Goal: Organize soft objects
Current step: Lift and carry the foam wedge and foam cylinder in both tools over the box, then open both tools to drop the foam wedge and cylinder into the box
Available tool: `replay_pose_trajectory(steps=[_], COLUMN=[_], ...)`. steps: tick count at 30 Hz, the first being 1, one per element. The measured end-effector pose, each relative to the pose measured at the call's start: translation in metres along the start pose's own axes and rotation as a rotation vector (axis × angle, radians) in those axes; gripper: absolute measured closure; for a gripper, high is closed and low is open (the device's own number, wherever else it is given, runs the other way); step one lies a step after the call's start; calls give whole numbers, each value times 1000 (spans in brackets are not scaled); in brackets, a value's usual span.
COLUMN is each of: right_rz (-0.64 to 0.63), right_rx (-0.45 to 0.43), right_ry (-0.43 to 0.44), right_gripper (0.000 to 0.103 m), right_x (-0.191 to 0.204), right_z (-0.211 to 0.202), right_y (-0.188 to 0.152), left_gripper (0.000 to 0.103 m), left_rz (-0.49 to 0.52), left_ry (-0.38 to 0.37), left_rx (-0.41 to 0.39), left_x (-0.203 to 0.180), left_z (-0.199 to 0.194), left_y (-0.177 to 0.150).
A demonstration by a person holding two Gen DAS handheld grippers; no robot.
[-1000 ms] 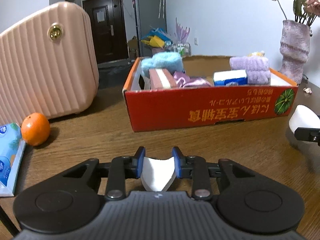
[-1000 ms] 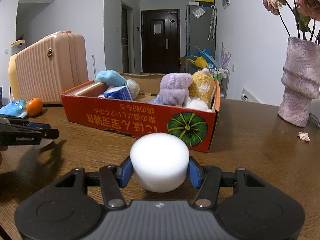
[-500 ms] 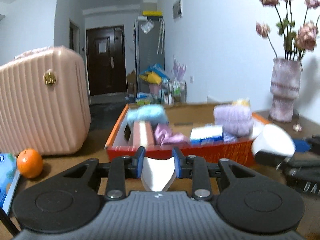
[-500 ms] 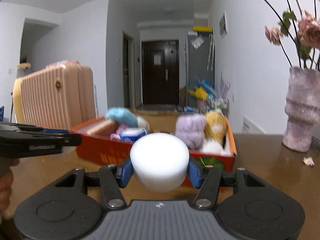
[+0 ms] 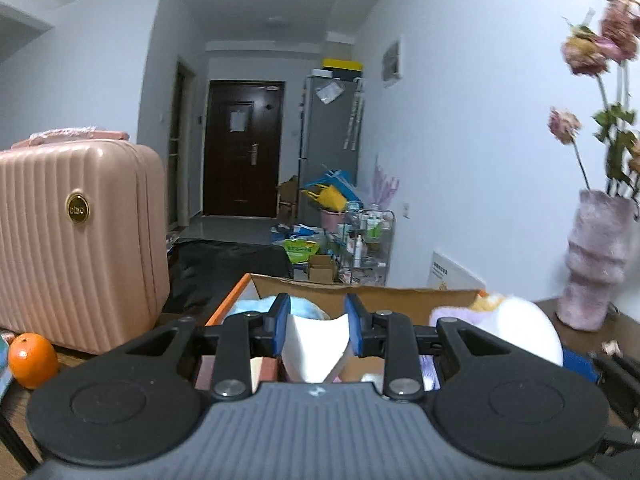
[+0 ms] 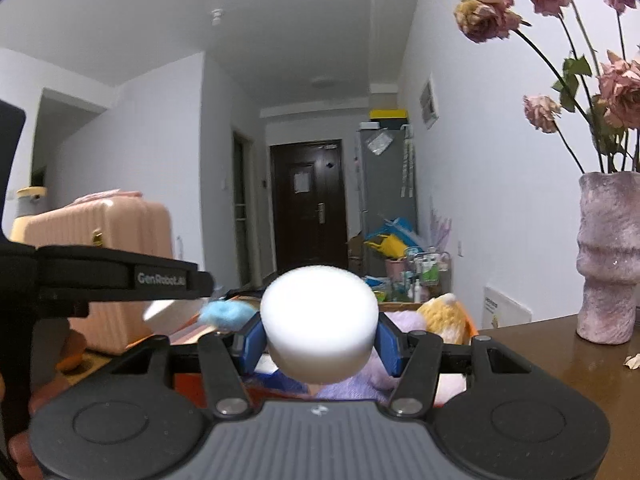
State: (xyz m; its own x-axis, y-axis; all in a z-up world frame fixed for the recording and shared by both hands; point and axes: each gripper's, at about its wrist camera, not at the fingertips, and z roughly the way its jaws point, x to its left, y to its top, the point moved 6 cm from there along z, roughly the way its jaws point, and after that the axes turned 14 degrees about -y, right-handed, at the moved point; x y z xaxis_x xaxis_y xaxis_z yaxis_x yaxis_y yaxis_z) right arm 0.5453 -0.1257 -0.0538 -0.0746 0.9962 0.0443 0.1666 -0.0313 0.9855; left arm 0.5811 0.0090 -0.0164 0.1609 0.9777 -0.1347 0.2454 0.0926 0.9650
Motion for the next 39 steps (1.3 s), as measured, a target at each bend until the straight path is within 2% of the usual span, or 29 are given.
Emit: replay_pose_trajectory(steps=[6, 10, 17, 25, 27, 30, 31, 33, 34, 36, 37, 38, 39], right_rz=[26, 1, -14, -56, -63, -62, -60, -52, -45, -45, -48, -49, -49], right_rx=[-19, -66, -56, -30, -18, -8, -13, -23, -28, -24, -20, -18, -19], right_ry=[-51, -77, -121, -114, -110, -110, -116, -125, -125, -132, -140, -145, -149], right_gripper=[47, 47, 46, 45, 45, 27, 18, 15, 13, 6, 1, 0, 0], right_x=[-2, 1, 5, 14, 14, 13, 12, 9, 8, 6, 6, 6, 6], right_z=[24, 35, 59, 71, 74, 75, 74, 73, 72, 72, 72, 72, 72], right_y=[4, 7, 8, 4, 2, 2, 2, 3, 4, 3, 3, 2, 2], left_gripper=[73, 73, 73, 73, 68, 60, 52, 34, 20, 13, 5, 0, 0], left_rz=[-37, -52, -68, -77, -78, -76, -78, -94, -101, -112, -113, -115, -116], left_ry=[35, 69, 98, 120, 117, 110, 106, 116, 128, 149, 155, 167, 186], left_rx=[-21, -14, 16, 33, 35, 27, 23, 3, -9, -38, -44, -49, -60], left_x=[3, 5, 18, 28, 30, 32, 32, 33, 34, 36, 37, 38, 39], left_z=[19, 31, 44, 55, 55, 54, 54, 48, 45, 41, 39, 38, 37], left_y=[9, 9, 3, 0, -2, -2, -2, -2, -2, -1, -1, -1, 0])
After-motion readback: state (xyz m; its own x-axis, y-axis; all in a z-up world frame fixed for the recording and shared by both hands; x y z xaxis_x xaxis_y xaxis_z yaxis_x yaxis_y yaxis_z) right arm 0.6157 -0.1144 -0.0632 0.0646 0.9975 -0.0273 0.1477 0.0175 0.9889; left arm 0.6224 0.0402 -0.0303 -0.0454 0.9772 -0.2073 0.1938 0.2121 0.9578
